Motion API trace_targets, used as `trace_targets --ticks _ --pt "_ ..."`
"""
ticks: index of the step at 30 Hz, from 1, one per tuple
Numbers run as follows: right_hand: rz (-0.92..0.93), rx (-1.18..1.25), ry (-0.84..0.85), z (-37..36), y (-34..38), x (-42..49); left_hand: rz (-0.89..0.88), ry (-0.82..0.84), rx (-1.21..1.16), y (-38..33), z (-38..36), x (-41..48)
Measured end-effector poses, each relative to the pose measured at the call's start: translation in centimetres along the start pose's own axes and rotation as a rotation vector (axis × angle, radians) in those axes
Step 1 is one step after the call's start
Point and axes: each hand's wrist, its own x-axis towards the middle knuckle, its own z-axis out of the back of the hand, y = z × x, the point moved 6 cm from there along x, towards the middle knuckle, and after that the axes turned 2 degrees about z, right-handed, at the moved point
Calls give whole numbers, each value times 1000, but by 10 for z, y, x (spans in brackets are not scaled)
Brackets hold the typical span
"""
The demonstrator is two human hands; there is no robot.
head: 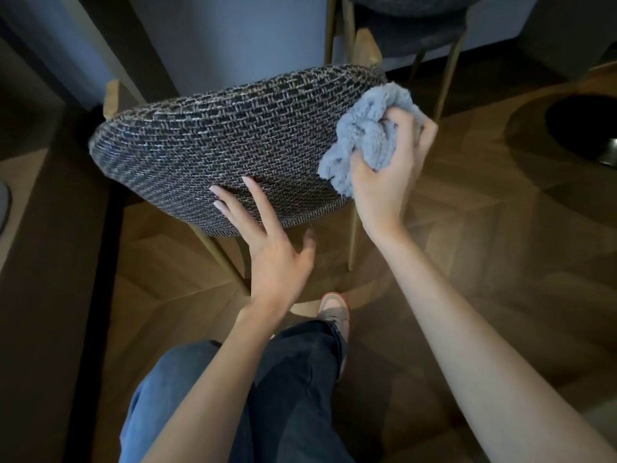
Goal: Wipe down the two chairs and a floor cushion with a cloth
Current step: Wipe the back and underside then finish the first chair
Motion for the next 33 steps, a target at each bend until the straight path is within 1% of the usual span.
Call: trace_targets --ticks 3,7,8,9,12,14,16,19,20,22,24,25,28,30,32,33 --pt "-82 -44 120 -13 -19 -14 1 34 12 1 -7 -3" --pt "-371 -132 310 -15 -73 -43 -36 40 58 -1 -12 -3" --pt "-413 -171 335 -11 -80 -45 -39 43 76 -1 -13 -3" --pt "-408 -191 311 -5 -79 -43 -37 51 91 -1 -14 -3" --pt "-284 -115 59 15 -50 -17 -37 75 130 -1 -19 -4" --pt "-208 -73 -50 19 -29 4 -49 85 159 -1 -21 -5" --pt "-178 -88 -25 11 -13 15 -50 84 166 -1 -23 -5" --pt "-288 -19 95 -9 -11 5 -41 89 155 1 -25 -5" --pt "-328 12 80 -12 -13 1 -40 84 150 2 -25 -5" --pt "-350 73 -50 -14 -16 2 -37 72 142 2 -27 -4" --pt "-311 81 -177 -15 -18 7 -31 64 142 1 -29 -3" --pt "-287 67 -203 -17 -21 6 -26 61 143 1 -30 -3" --pt "-296 17 -195 -23 -43 -9 -15 68 162 0 -32 -3" --pt "-394 -14 -130 -25 -66 -25 3 90 174 1 -36 -3" --pt "-541 -20 -25 -23 -89 -36 2 106 197 0 -40 -4" --pt "-584 -24 24 -20 -97 -39 -7 106 207 0 -41 -5"
